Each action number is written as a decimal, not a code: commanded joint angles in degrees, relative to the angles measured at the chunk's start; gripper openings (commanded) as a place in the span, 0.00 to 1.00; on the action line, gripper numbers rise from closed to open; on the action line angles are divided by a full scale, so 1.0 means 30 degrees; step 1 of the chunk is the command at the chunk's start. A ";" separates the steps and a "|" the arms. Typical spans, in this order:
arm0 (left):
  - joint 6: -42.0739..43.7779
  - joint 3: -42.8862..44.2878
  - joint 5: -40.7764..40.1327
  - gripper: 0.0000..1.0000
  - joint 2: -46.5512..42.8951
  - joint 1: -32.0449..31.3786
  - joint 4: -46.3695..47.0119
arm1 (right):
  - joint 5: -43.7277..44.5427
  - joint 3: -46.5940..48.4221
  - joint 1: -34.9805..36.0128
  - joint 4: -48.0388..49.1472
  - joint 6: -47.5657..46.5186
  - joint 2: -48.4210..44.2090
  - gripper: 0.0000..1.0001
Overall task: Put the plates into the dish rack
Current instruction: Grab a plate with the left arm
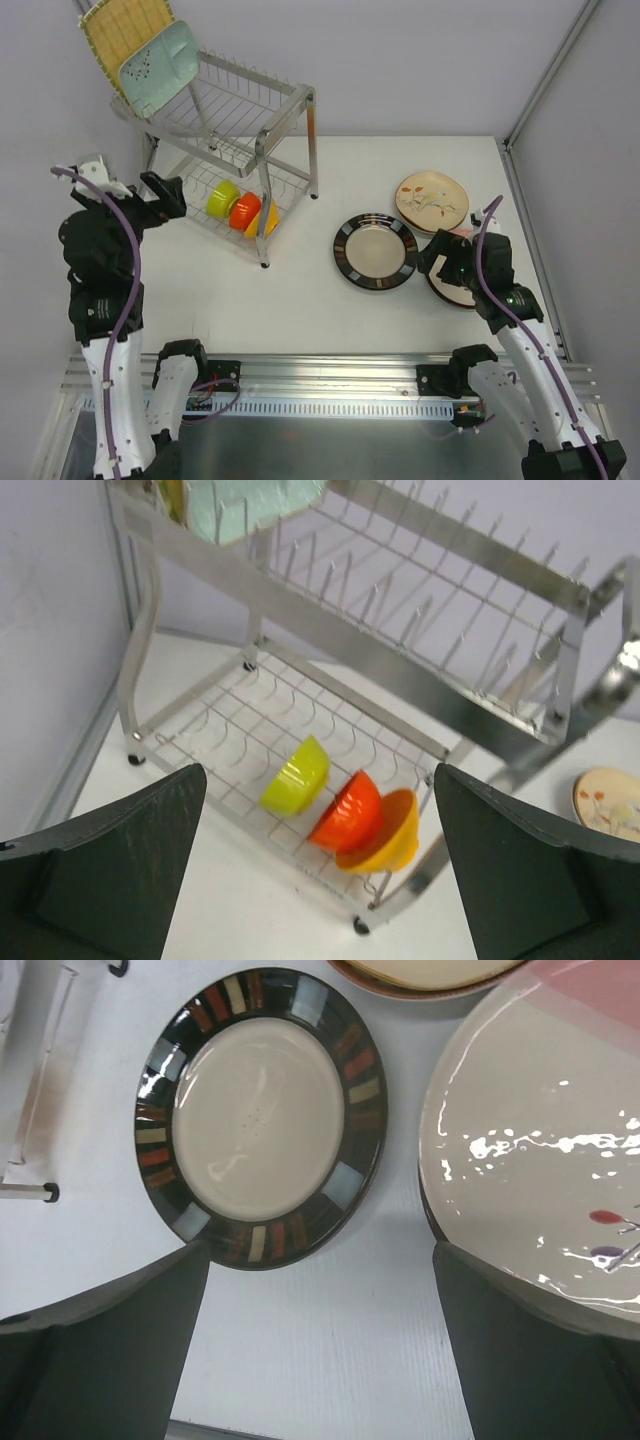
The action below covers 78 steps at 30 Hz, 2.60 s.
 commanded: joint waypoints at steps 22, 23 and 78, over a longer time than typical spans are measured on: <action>-0.2902 -1.1787 0.1334 0.99 -0.9388 -0.2961 -0.1987 | -0.0017 -0.0285 -0.0340 0.4445 0.2010 0.6993 0.68; -0.2844 -1.1788 0.1333 0.99 -0.9301 -0.2990 -0.2016 | 0.0159 -0.0139 -0.0340 0.4591 0.1834 0.7405 0.66; -0.2727 -1.1758 0.1480 0.99 -0.7543 -0.3049 -0.2192 | 0.1239 0.4726 0.2735 0.5706 -0.3792 1.5584 0.00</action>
